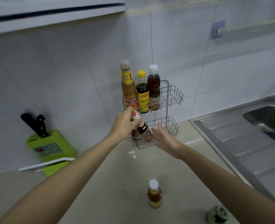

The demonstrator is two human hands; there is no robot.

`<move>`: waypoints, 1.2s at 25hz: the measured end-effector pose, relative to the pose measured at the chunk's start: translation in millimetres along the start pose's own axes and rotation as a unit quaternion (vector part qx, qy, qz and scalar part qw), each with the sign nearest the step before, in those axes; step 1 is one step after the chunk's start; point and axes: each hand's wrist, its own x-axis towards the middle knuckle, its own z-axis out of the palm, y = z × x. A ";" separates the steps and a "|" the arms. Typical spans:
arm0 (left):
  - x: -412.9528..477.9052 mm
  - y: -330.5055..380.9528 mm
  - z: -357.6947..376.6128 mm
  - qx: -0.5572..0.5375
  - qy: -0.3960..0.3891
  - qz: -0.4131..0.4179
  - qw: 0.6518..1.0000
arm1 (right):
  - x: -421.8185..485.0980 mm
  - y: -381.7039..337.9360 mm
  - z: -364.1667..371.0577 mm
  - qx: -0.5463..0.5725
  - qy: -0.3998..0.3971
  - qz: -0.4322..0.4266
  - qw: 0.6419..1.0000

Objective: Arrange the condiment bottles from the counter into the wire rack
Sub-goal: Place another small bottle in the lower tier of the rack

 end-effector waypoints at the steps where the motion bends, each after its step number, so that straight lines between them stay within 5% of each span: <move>1: 0.7 -10.7 6.6 -0.011 0.012 -0.013 1.000 | 6.9 -0.1 1.8 0.000 -0.005 0.003 1.000; 8: -5.3 -55.8 45.1 -0.082 0.109 -0.053 0.989 | 46.2 -4.0 -8.4 0.035 -0.025 0.009 0.999; 16: 26.5 -58.1 79.0 0.041 0.068 0.036 0.996 | 93.7 0.6 -26.4 0.047 -0.029 0.039 0.998; 25: 67.1 -63.9 94.8 0.113 0.041 0.041 0.992 | 131.9 3.0 -39.8 0.076 0.052 0.087 0.992; 30: 79.0 -67.1 101.4 0.063 0.045 0.009 0.997 | 147.7 -5.6 -41.0 0.192 0.089 0.081 0.974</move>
